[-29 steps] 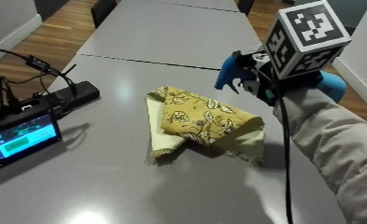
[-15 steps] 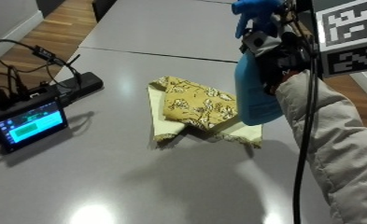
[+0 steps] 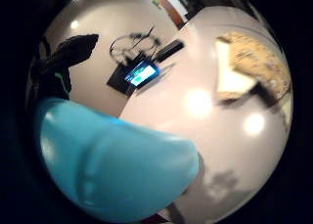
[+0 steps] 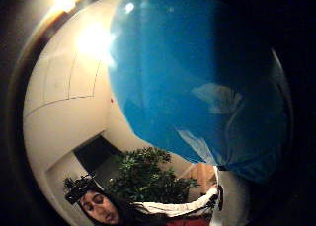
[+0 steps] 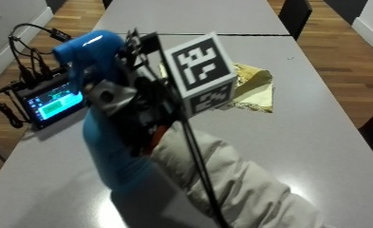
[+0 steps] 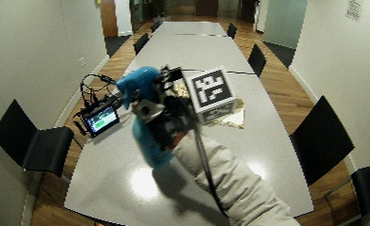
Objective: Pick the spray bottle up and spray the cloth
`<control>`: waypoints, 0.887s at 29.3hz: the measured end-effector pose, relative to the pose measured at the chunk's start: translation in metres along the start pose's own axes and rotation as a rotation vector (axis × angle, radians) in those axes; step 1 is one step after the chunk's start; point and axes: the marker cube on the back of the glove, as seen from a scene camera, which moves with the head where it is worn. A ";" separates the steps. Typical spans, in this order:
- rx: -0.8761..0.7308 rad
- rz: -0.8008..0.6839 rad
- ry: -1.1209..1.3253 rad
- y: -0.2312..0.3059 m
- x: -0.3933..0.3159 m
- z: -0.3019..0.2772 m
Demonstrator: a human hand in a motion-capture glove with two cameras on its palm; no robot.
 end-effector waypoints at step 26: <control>-0.392 -0.050 -0.028 0.048 0.014 0.088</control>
